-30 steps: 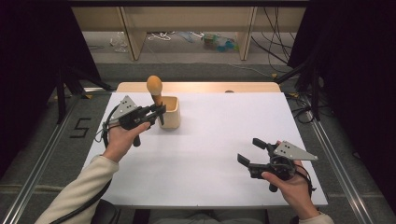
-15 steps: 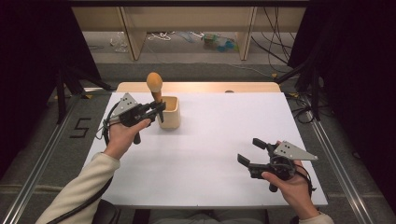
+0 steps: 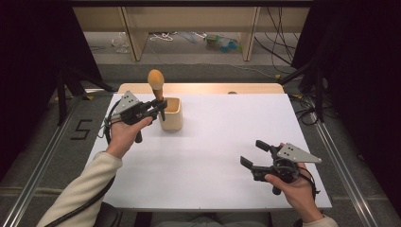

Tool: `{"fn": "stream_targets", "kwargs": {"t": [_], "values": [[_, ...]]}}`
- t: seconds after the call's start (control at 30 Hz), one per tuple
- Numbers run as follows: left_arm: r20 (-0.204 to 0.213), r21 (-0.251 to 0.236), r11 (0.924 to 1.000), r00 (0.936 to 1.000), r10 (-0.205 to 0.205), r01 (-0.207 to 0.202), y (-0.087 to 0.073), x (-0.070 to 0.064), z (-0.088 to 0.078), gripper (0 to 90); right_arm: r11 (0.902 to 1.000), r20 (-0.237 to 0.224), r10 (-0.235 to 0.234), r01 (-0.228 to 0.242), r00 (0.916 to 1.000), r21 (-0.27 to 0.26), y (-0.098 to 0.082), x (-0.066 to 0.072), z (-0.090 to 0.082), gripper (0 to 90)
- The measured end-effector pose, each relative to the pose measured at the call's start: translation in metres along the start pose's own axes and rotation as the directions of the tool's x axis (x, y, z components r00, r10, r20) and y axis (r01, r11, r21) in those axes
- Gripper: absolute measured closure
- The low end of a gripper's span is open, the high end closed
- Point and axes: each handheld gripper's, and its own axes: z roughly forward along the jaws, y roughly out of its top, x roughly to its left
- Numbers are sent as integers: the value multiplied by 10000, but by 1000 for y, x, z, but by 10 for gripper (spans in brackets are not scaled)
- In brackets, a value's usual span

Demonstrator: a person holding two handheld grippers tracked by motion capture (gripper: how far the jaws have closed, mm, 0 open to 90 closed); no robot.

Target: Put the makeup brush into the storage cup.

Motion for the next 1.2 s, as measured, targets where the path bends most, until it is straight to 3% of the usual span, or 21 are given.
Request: {"fn": "stream_targets", "kwargs": {"t": [0.47, 0.63, 0.67, 0.8, 0.9, 0.97, 1.07, 1.2], "values": [[-52, 42, 10000, 10000, -35, 35, 3, 2, 10, 742, 9999, -105, 120, -120, 9999, -68, -1, 0, 1, 167], [-84, -24, 10000, 10000, -14, 13, 5, 3, 13, 742, 9998, 28, -131, 132, 9999, -144, -1, -2, 1, 168], [-74, -18, 10000, 10000, 2, -2, 5, 3, 14, 742, 9999, -116, 126, -127, 9999, -94, -1, 0, 1, 168], [-107, -25, 10000, 9999, -26, 26, 6, 3, 16, 742, 9999, 6, 70, -70, 10000, -79, 0, 0, 1, 167], [-125, -4, 10000, 9999, -21, 21, 6, 5, 17, 742, 9999, -178, 89, -91, 9998, -75, -1, 0, 1, 165], [-142, -18, 10000, 9999, -35, 35, 6, 6, 18, 742, 9999, 13, -6, 6, 10000, -130, 0, -1, 2, 168], [-159, -1, 10000, 9999, -18, 18, 7, 6, 18, 742, 9999, -154, 93, -94, 9998, -38, -1, 0, 1, 165], [-213, -9, 10000, 9997, -71, 70, 6, 7, 20, 742, 9999, -4, 58, -58, 10000, -122, 0, 0, 2, 166]]}}
